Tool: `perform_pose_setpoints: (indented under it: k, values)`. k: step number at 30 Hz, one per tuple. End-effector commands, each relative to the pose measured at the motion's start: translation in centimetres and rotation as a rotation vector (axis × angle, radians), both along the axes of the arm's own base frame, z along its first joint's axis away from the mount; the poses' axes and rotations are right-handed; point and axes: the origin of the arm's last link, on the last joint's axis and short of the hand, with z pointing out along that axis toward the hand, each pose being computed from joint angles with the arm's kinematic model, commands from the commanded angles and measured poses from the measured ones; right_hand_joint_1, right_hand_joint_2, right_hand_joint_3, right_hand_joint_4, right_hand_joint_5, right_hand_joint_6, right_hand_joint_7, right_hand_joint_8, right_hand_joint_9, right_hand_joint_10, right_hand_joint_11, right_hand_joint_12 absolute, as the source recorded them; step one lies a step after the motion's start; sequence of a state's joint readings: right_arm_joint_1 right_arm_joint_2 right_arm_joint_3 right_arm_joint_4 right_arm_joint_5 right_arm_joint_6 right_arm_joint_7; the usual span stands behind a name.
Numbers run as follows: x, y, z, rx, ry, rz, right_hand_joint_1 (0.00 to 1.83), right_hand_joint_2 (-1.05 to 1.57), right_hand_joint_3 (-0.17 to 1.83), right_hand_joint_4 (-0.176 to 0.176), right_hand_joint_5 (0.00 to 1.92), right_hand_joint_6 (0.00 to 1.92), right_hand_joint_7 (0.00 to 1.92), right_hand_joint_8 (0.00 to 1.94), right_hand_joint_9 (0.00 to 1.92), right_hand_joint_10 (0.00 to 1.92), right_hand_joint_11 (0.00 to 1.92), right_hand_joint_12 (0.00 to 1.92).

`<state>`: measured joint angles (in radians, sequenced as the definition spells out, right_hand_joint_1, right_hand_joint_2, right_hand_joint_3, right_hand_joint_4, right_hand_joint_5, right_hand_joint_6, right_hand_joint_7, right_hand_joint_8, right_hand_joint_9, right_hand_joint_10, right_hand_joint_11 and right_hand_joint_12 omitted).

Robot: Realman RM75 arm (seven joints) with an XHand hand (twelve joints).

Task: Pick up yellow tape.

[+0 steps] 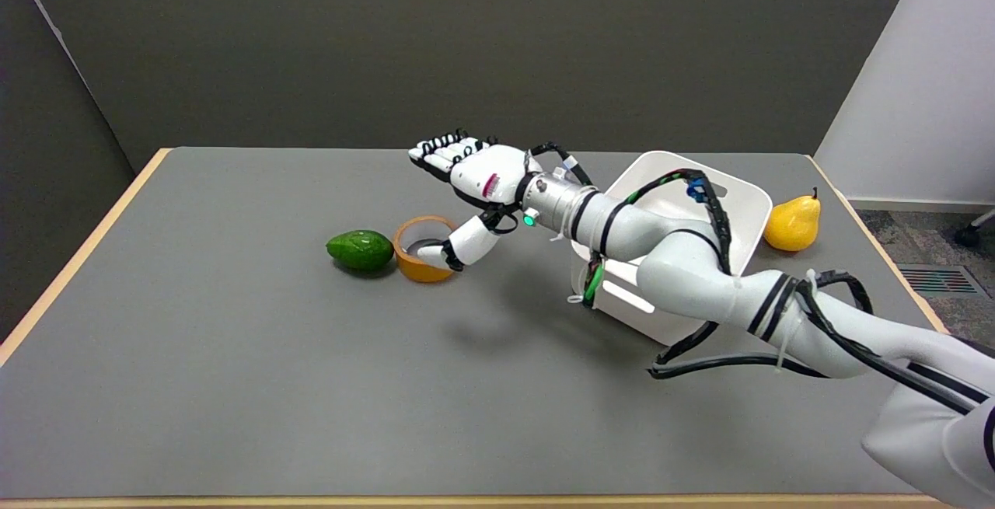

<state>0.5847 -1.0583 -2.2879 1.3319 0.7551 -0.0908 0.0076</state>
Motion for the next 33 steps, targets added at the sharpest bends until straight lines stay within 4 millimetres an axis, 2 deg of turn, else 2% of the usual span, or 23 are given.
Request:
perform_pose_setpoints:
  k: [1, 10, 22, 33]
  values:
    - [-2.5, -1.1, -1.5, 0.003, 0.052, -0.033, 0.31, 0.44, 0.85, -0.053, 0.00, 0.00, 0.00, 0.00, 0.00, 0.00, 0.00, 0.08]
    - [-5.5, -1.7, -1.7, -0.043, 0.028, -0.095, 0.30, 0.44, 0.85, -0.032, 0.00, 0.00, 0.00, 0.00, 0.00, 0.00, 0.00, 0.17]
    - [-6.0, -3.2, -2.6, -0.074, 0.007, -0.053, 0.31, 0.44, 0.87, -0.021, 0.00, 0.00, 0.00, 0.00, 0.00, 0.02, 0.00, 0.25]
    - [-7.2, -3.4, -3.0, -0.085, 0.012, -0.086, 0.33, 0.45, 0.90, 0.000, 0.00, 0.03, 0.00, 0.00, 0.00, 0.09, 0.00, 0.34]
